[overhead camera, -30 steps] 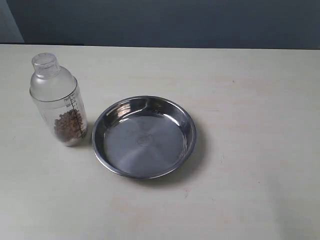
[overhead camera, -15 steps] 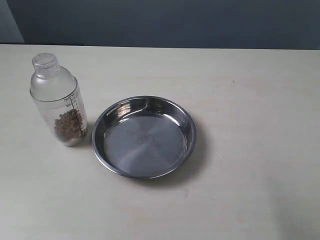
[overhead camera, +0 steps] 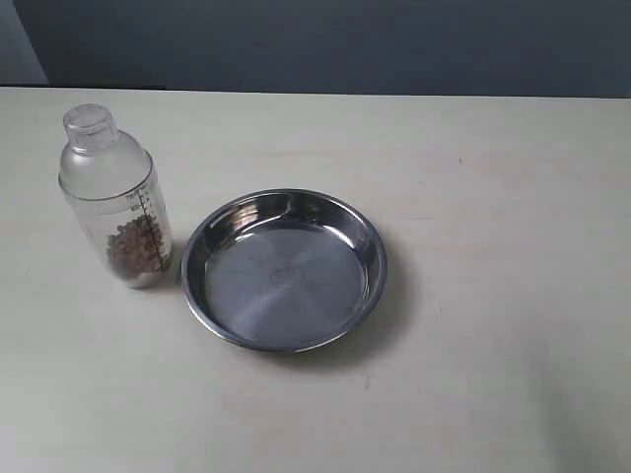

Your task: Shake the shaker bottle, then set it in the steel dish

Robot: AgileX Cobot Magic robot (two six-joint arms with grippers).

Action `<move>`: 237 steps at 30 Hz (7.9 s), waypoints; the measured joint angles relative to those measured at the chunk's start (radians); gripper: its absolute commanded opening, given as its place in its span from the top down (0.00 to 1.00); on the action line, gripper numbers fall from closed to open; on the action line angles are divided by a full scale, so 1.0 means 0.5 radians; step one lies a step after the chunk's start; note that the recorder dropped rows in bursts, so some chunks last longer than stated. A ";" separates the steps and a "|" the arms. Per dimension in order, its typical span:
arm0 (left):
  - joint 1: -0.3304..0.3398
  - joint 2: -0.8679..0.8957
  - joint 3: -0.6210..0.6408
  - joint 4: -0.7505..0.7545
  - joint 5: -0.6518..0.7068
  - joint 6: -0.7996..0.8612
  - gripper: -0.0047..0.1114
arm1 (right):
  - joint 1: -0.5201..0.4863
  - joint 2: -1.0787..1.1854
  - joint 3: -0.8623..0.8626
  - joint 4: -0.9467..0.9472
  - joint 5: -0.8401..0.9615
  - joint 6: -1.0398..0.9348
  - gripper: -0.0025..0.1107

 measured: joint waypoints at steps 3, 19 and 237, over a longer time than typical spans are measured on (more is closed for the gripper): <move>0.000 0.046 0.202 -0.216 -0.153 0.248 0.96 | 0.000 0.000 0.000 0.000 0.000 0.000 0.99; 0.000 0.458 0.827 -0.751 -0.879 0.635 0.96 | 0.000 0.000 0.000 0.000 0.000 0.000 0.99; -1.074 0.922 0.020 -0.455 -0.340 0.086 0.96 | 0.000 0.000 0.000 0.000 -0.002 0.000 0.99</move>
